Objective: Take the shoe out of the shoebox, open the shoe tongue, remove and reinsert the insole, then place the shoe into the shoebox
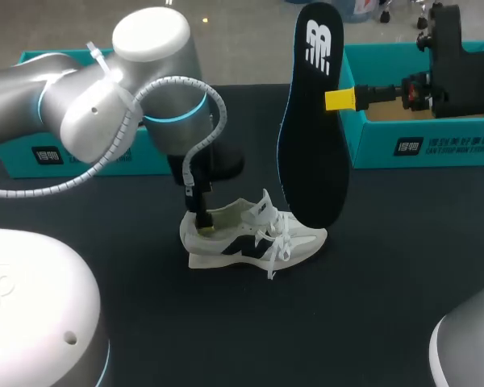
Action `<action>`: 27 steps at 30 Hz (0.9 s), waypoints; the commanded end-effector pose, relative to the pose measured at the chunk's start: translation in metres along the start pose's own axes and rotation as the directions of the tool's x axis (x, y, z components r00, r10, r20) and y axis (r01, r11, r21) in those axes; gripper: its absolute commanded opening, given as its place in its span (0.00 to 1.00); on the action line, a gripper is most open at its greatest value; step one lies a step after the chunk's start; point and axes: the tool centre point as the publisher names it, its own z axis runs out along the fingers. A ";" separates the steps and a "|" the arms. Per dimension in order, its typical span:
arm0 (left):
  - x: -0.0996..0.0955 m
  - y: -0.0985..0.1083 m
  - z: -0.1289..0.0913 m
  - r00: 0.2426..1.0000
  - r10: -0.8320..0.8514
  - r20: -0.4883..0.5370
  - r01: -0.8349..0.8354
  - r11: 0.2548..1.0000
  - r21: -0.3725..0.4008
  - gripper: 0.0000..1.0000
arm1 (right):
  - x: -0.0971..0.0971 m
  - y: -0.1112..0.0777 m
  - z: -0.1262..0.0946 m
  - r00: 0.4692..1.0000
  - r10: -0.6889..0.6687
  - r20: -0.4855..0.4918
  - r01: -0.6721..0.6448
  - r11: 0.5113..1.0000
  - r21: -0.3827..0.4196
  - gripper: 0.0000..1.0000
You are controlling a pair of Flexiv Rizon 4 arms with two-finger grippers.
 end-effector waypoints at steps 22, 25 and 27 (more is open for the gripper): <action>-0.035 -0.053 0.055 0.999 0.036 -0.008 -0.036 0.998 0.052 0.47 | -0.001 0.002 0.003 1.000 0.001 0.000 -0.001 1.000 0.004 0.00; -0.033 -0.057 0.059 0.999 0.043 -0.011 -0.042 0.997 0.060 0.48 | -0.001 0.002 0.003 1.000 0.001 0.000 -0.001 1.000 0.004 0.00; -0.031 -0.060 0.062 0.999 0.046 -0.017 -0.045 0.997 0.062 0.49 | -0.001 0.002 0.003 1.000 0.001 0.000 -0.001 1.000 0.004 0.00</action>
